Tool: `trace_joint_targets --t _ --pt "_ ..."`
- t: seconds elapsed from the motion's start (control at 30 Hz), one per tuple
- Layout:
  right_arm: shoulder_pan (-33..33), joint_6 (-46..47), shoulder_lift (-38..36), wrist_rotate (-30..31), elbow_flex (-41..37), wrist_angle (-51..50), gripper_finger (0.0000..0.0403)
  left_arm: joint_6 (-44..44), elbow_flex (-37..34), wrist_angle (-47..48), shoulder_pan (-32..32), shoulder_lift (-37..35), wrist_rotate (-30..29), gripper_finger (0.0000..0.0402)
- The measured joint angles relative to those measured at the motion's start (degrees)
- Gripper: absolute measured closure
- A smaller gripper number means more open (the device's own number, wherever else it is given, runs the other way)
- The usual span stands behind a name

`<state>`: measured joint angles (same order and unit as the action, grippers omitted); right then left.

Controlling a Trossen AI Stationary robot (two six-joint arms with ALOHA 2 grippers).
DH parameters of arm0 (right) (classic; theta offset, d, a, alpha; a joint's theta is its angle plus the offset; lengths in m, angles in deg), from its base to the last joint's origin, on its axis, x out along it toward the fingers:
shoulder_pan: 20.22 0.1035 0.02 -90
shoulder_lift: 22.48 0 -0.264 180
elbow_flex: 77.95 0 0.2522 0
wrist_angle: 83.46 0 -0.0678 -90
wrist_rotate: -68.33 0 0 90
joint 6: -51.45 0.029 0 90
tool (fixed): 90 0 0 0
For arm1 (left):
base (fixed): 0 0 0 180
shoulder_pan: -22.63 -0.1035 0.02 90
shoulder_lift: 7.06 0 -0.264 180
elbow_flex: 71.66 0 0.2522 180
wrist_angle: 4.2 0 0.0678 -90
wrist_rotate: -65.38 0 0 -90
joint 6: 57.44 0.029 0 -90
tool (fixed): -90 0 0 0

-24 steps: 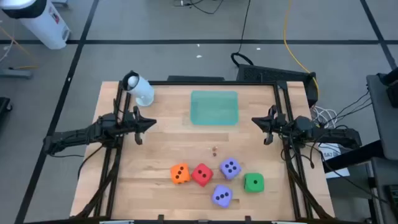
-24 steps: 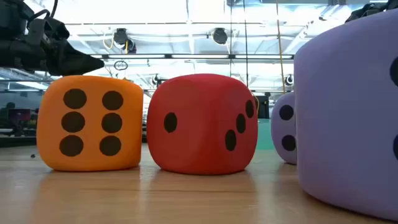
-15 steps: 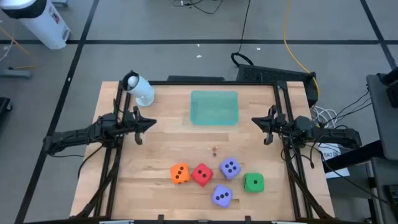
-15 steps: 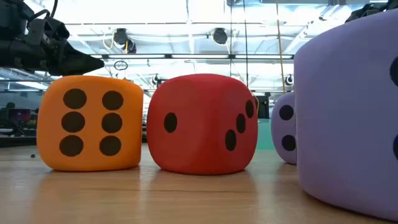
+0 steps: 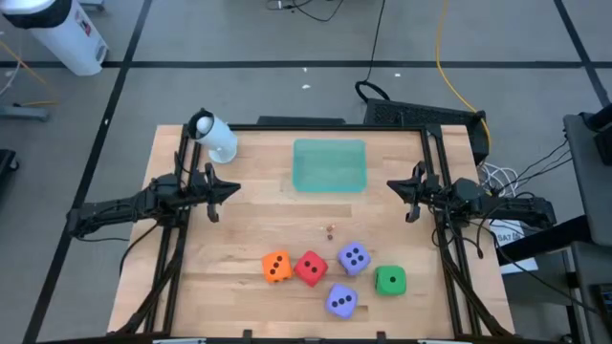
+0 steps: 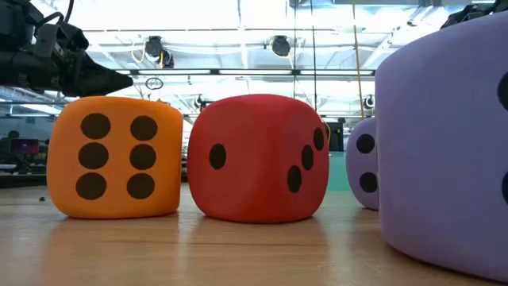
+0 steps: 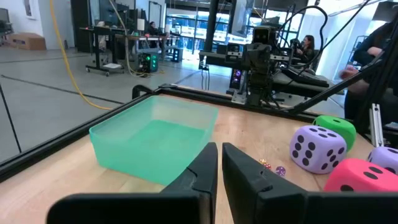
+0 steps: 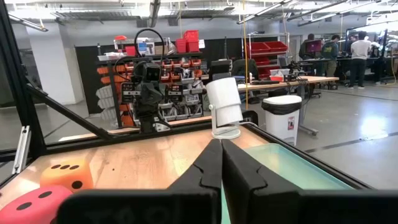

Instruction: Pick & Place Dice

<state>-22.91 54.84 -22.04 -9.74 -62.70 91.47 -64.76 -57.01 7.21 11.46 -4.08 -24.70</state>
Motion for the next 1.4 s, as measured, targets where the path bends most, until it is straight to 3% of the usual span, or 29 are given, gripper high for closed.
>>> trace_joint_targets --t 1.2,1.4 --pt "0.0 0.0 0.0 0.0 0.0 0.0 0.0403 0.0 0.0 0.0 0.0 0.0 0.0 0.0371" --pt "0.0 1.0 0.0 0.0 0.0 2.5 0.0403 -5.2 0.0 -1.5 0.0 0.0 0.0 0.0371"
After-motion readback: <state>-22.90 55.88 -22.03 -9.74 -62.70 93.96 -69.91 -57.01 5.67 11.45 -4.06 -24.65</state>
